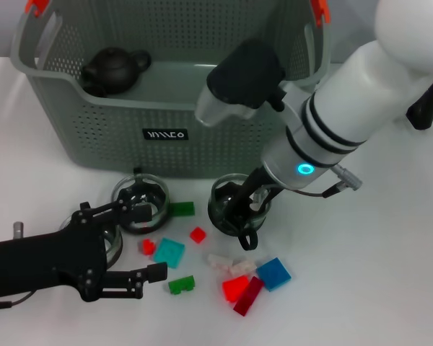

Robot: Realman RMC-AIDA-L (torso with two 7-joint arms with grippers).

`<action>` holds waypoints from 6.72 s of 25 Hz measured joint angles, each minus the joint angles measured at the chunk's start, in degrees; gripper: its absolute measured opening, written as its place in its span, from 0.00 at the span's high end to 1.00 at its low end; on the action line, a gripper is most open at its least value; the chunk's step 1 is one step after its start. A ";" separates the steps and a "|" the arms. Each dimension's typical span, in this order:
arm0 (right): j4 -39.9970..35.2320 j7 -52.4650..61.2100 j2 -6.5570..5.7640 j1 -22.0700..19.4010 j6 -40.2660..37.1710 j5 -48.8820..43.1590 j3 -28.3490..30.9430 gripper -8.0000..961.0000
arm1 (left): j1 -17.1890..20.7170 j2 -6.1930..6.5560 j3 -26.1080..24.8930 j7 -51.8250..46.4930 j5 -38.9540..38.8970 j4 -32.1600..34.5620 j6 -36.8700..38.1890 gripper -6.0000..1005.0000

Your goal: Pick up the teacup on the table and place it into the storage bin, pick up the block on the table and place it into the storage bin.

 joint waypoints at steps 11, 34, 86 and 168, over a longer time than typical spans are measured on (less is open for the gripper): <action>-19.99 1.99 -0.06 -4.77 -18.81 -3.11 13.09 0.93 | -0.02 0.00 0.00 0.01 0.00 0.00 0.49 0.11; -28.12 -6.20 -0.16 6.24 -13.97 0.79 34.88 0.93 | -0.27 -0.13 1.02 0.12 2.14 0.00 -6.22 0.11; 20.03 -11.88 -1.55 15.07 16.68 -20.65 33.33 0.81 | 0.04 -0.52 1.15 -0.15 2.63 -0.79 -5.89 0.11; -14.10 -39.61 -0.54 -19.95 -14.47 17.67 25.07 0.10 | -2.85 -0.30 4.74 -50.03 24.53 42.08 -4.10 0.12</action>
